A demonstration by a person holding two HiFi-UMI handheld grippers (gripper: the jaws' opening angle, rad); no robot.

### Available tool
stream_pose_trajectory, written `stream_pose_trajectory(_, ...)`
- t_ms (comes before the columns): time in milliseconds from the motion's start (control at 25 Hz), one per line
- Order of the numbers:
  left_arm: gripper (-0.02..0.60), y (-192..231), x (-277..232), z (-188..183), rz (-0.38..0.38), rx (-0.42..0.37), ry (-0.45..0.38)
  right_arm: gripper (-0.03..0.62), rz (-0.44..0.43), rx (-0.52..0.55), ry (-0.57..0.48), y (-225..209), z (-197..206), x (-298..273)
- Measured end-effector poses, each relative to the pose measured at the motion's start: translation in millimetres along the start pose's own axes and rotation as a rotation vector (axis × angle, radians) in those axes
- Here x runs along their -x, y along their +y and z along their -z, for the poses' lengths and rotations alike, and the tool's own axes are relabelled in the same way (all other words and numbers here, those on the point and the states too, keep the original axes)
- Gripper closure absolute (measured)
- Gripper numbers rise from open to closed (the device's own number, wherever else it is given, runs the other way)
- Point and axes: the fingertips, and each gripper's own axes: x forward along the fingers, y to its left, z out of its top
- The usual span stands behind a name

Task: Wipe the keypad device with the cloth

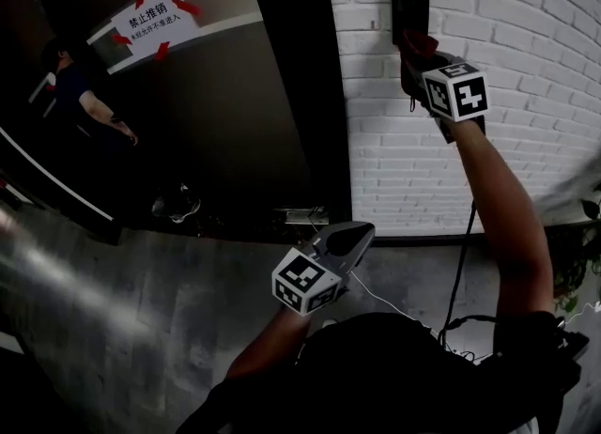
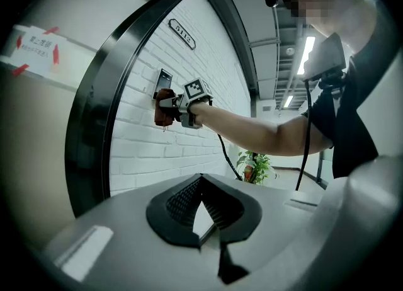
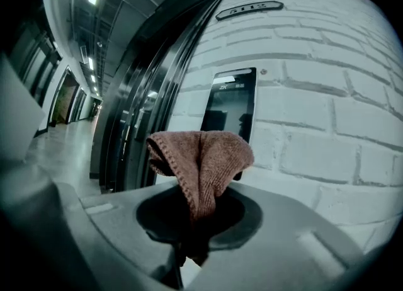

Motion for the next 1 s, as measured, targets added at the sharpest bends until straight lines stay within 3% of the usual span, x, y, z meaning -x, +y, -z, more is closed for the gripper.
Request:
stream_pose_trajectory(160, 0.565, 1.2, 8.1, 3.0, 0.019, 0.001, 0.004, 0.548, -0.023, -0.037, -0.013, 20.8, 14.7, 23.2)
stream_pose_trajectory(360, 0.565, 13.1, 28.3, 9.4, 0.029, -0.020, 0.007, 0.548, -0.108, -0.167, 0.014, 87.4, 82.1, 67.0)
stream_pose_trajectory(480, 0.565, 12.3, 33.2, 16.8, 0.079, -0.004, 0.013, 0.548, -0.128, -0.240, 0.054, 121.4, 121.6, 104.8)
stream_pose_trajectory(720, 0.565, 3.8, 30.4, 35.7, 0.144, 0.024, 0.041, 0.548, -0.149, -0.297, 0.102, 174.5, 170.6, 175.3)
stream_pose_trajectory(1000, 0.565, -26.2, 29.4, 34.9, 0.103, 0.033, 0.008, 0.548, -0.148, -0.316, 0.116, 193.7, 197.4, 245.4)
